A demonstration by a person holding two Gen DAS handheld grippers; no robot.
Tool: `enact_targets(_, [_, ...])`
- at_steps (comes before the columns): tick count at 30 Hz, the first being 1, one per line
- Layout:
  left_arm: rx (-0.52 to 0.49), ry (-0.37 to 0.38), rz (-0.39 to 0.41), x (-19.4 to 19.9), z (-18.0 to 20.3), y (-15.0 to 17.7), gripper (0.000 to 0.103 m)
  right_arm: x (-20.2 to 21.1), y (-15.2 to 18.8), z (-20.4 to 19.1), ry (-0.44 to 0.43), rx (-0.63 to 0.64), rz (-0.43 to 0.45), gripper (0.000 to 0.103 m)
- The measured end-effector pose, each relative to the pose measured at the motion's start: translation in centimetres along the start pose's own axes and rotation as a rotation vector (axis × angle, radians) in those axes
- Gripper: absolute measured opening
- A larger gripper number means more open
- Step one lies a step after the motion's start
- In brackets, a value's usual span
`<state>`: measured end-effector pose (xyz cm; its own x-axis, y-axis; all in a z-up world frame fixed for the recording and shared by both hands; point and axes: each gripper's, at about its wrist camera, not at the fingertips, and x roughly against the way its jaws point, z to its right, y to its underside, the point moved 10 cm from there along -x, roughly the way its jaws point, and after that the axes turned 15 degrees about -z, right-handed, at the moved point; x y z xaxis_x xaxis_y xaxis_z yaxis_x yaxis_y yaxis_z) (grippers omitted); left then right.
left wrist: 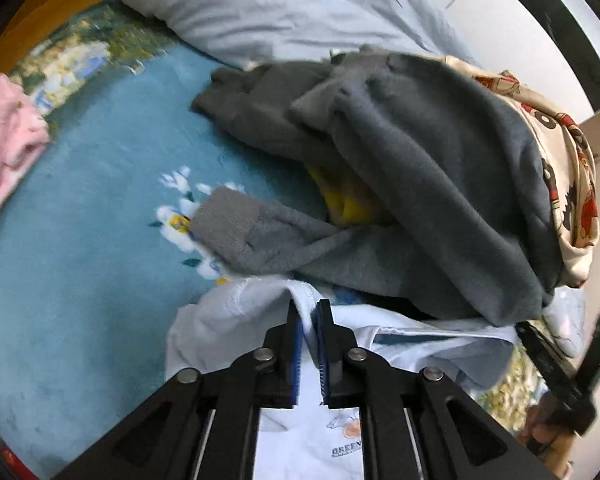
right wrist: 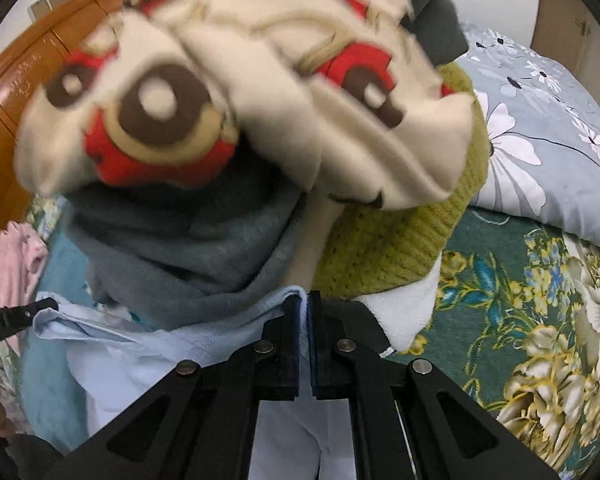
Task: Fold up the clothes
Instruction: 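Lower the T-shirt onto the bed with both grippers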
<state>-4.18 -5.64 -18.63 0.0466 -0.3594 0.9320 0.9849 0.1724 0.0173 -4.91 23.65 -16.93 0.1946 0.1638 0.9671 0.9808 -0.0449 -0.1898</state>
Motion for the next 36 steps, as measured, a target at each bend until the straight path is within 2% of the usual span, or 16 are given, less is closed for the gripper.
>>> enact_targets(3, [-0.011, 0.065, -0.006, 0.7, -1.0, 0.6, 0.027, -0.9, -0.1, 0.3, 0.009, -0.006, -0.013, 0.003])
enact_targets(5, [-0.009, 0.091, 0.011, 1.6, -2.1, 1.2, 0.046, -1.5, -0.2, 0.5, 0.015, -0.011, -0.021, 0.003])
enact_targets(6, [-0.007, 0.098, 0.021, 2.0, -2.7, 1.5, 0.051, -1.6, -0.2, 0.7, 0.013, -0.015, -0.022, 0.003])
enact_targets(7, [-0.002, 0.067, 0.033, 2.2, -3.8, 2.2, 0.055, -1.6, -0.2, 0.9, 0.015, -0.021, -0.022, 0.003])
enact_targets(10, [-0.003, -0.054, 0.023, 1.4, -7.3, 4.7, 0.055, -2.0, -0.2, 1.6, 0.012, -0.045, -0.026, 0.003])
enact_targets(11, [0.004, -0.083, -0.010, 0.4, -8.4, 5.8, 0.055, -2.2, -0.1, 1.8, 0.006, -0.058, -0.031, 0.003])
enact_targets(15, [0.060, -0.145, -0.114, -3.3, -11.4, 8.9, 0.055, -2.5, 0.4, 2.2, -0.023, -0.087, -0.042, 0.003])
enact_targets(20, [0.105, -0.150, -0.198, -5.8, -12.0, 10.5, 0.050, -1.2, 1.8, 2.4, -0.051, -0.059, -0.045, 0.005])
enact_targets(24, [0.121, -0.193, -0.232, -6.7, -12.1, 10.8, 0.036, 1.0, 4.1, 3.4, -0.071, -0.039, -0.031, 0.030])
enact_targets(27, [0.147, -0.194, -0.225, -6.6, -12.4, 10.7, 0.025, 2.0, 6.3, 4.9, -0.053, -0.051, -0.032, 0.031])
enact_targets(29, [0.168, -0.173, -0.221, -6.3, -12.5, 10.7, 0.002, 2.3, 7.6, 5.9, -0.039, -0.071, -0.041, 0.031])
enact_targets(33, [0.150, -0.143, -0.214, -5.8, -11.5, 10.6, 0.002, 2.3, 8.9, 7.6, -0.046, -0.103, -0.032, 0.031])
enact_targets(36, [0.130, -0.129, -0.188, -5.0, -10.7, 10.3, 0.001, 2.0, 9.1, 7.0, -0.057, -0.126, -0.035, 0.031])
